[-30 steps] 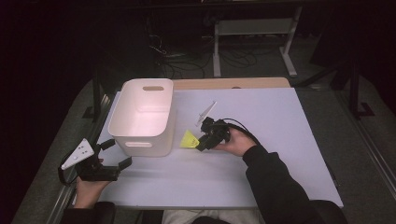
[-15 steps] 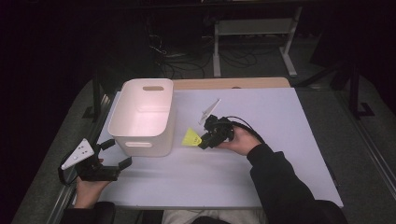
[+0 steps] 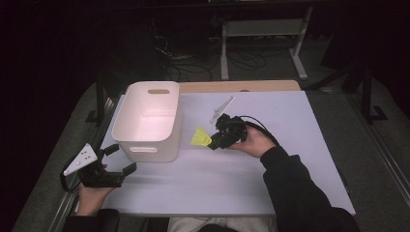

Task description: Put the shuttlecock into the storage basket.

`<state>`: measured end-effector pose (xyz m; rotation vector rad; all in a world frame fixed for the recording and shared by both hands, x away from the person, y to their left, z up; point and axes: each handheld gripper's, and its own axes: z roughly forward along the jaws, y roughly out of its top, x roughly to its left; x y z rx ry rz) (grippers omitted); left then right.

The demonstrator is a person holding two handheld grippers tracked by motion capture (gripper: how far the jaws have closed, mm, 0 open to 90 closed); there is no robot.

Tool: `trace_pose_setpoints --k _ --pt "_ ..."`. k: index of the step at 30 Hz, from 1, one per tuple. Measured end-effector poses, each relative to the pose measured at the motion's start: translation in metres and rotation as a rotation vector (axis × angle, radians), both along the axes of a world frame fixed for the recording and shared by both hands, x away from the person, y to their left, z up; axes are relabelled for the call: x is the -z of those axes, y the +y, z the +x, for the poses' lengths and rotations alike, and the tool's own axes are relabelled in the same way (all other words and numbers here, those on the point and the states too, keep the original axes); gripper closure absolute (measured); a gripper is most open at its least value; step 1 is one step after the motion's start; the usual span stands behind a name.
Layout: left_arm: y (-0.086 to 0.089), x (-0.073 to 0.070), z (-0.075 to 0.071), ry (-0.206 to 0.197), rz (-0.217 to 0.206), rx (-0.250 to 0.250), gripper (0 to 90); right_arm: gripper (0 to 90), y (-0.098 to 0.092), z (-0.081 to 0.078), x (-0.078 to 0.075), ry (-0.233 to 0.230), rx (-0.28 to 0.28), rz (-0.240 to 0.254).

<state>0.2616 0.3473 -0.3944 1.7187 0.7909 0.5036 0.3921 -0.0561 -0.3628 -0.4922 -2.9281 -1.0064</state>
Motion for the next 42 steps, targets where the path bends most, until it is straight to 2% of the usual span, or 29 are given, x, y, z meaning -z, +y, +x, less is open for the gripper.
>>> trace_pose_setpoints --k 11,27,42 --pt "0.0 0.0 0.0 0.0 0.0 0.001 0.0 63.2 -0.002 0.001 -0.022 -0.03 0.007 0.03" --pt "0.0 0.0 0.0 0.0 0.001 0.0 0.0 63.2 -0.001 0.003 -0.037 -0.049 0.003 0.04" --pt "0.0 0.0 0.0 0.0 0.001 0.001 0.0 63.2 0.016 0.006 -0.062 -0.085 -0.028 0.035"
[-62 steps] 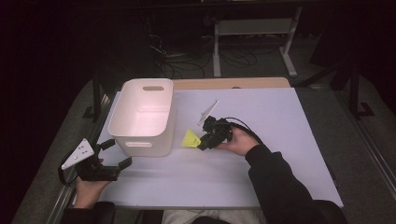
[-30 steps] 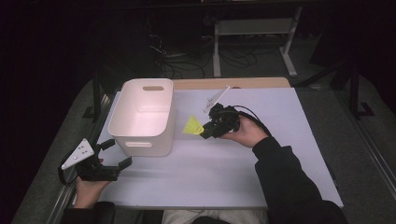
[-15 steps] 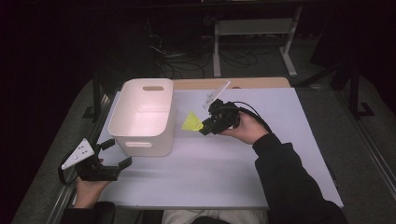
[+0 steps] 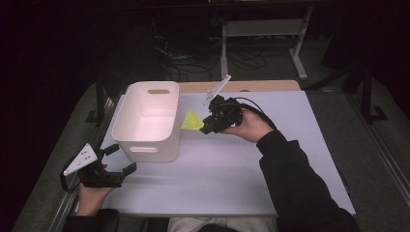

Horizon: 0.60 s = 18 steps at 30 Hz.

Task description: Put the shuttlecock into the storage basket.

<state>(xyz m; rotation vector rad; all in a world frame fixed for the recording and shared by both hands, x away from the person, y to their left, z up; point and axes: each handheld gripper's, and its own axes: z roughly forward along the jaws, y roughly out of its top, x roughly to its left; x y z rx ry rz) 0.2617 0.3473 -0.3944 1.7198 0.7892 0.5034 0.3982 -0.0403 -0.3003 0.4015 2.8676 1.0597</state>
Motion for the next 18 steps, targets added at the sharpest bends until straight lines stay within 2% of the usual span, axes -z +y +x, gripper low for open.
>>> trace_pose_setpoints --k 5,18 --pt "0.0 0.0 0.0 0.0 -0.002 -0.001 0.0 63.3 0.004 0.002 -0.005 -0.003 -0.003 -0.005" --pt "0.0 0.0 0.0 0.0 -0.002 0.001 0.0 63.3 0.011 0.004 -0.019 -0.016 -0.013 0.017"
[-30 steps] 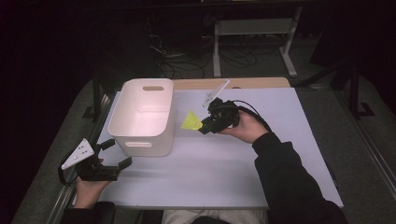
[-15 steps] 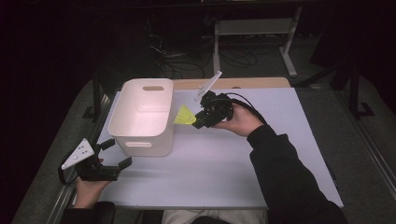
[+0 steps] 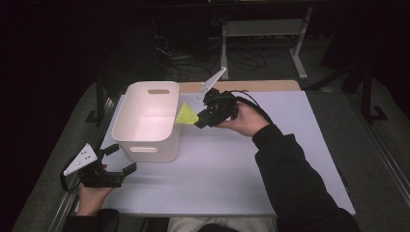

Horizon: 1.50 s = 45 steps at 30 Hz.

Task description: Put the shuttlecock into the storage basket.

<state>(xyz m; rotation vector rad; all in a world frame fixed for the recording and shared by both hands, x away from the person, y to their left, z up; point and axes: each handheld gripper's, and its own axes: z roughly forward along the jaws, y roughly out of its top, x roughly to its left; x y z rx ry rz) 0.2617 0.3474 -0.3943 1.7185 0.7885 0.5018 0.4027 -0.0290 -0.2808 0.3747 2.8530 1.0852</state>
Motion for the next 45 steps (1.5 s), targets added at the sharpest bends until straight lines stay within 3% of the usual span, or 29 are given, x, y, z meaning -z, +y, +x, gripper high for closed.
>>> trace_pose_setpoints --k 25,45 --pt "0.001 0.0 0.0 -0.004 0.003 0.002 0.0 63.3 0.021 0.007 -0.026 -0.026 -0.023 0.065" --pt "0.001 0.0 0.0 -0.004 0.001 0.003 0.0 63.3 0.049 0.009 -0.034 -0.038 -0.068 0.054"
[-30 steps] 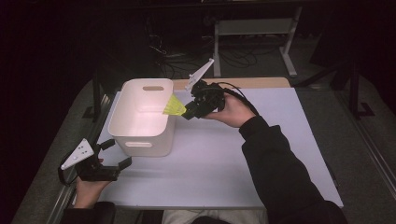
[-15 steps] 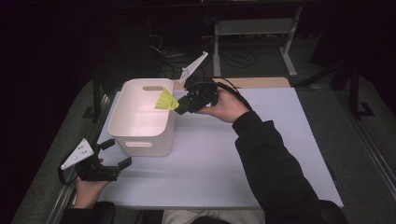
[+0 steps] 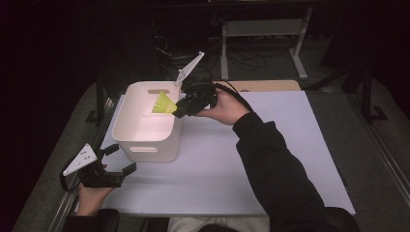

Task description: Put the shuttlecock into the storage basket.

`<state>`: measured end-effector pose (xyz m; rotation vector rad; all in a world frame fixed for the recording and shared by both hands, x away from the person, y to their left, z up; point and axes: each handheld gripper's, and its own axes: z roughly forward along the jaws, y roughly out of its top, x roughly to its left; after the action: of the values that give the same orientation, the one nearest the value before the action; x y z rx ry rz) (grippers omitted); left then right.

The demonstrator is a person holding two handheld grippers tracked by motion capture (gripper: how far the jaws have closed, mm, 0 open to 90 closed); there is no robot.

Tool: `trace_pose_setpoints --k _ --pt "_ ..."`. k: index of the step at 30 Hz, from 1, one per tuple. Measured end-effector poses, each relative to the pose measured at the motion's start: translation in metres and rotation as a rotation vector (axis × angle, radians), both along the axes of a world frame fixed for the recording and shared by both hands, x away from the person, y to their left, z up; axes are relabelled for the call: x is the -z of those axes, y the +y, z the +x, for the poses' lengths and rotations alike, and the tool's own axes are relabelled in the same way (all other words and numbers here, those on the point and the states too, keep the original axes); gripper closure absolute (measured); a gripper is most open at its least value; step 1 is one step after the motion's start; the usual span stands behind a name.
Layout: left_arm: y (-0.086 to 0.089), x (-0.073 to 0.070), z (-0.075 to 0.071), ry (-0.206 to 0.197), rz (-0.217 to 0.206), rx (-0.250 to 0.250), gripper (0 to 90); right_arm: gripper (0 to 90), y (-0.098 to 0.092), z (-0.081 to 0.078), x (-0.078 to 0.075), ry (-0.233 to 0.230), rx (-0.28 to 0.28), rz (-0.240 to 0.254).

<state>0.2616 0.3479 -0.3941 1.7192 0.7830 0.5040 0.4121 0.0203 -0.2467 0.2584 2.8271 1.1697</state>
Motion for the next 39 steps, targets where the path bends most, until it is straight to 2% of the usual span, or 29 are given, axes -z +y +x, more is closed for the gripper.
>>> trace_pose_setpoints --k 15,39 --pt "0.0 0.0 0.0 -0.001 -0.003 -0.001 0.0 63.3 0.019 0.001 0.006 0.015 -0.029 -0.009" --pt "0.0 0.0 0.0 0.0 -0.007 0.0 0.0 63.3 0.044 0.005 0.03 0.054 -0.067 -0.017"
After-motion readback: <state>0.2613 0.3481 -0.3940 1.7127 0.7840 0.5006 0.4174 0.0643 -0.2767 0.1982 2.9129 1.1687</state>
